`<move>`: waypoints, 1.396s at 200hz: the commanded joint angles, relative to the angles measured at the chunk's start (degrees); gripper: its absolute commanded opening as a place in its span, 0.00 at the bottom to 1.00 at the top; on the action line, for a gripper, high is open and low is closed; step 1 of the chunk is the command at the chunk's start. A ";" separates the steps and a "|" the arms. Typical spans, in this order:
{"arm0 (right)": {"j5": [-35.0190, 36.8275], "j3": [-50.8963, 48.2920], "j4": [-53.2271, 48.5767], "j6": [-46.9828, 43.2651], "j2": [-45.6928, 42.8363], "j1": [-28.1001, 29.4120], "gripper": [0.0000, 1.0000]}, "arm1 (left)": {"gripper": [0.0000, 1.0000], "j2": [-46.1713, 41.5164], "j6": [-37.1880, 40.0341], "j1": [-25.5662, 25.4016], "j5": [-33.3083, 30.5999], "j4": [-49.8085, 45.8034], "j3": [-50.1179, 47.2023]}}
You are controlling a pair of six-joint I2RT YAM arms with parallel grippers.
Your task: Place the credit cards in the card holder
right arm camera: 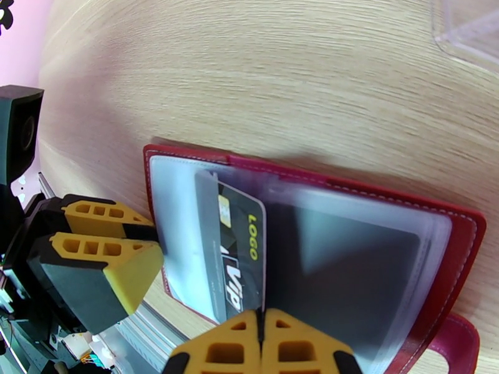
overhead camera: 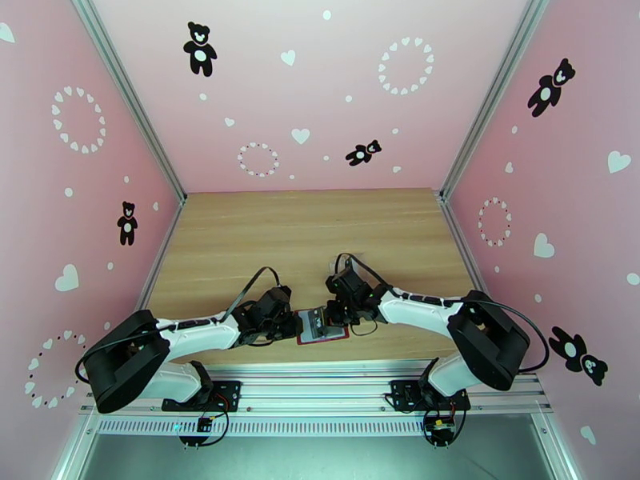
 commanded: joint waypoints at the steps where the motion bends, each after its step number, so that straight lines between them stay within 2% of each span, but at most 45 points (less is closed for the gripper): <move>1: 1.14 1.10 -3.03 0.25 1.93 1.11 0.03 | 0.23 1.97 -0.20 -0.51 -0.98 -1.40 -0.17; 160: 0.48 3.13 -1.01 2.61 6.19 4.54 0.08 | 0.23 2.45 -0.45 -0.78 -0.96 -0.96 0.00; 195: -1.33 3.13 -0.11 3.72 5.49 4.66 0.19 | 0.23 2.40 -0.70 -0.94 -0.99 -0.75 0.00; 233: 1.53 4.59 -5.23 2.27 3.41 4.67 0.31 | 0.24 0.64 -0.88 -0.93 -1.61 -1.47 -0.35; 279: 3.20 4.98 -8.15 1.39 1.46 4.67 0.32 | 0.25 -1.66 -1.01 -1.03 -2.12 -2.85 -0.92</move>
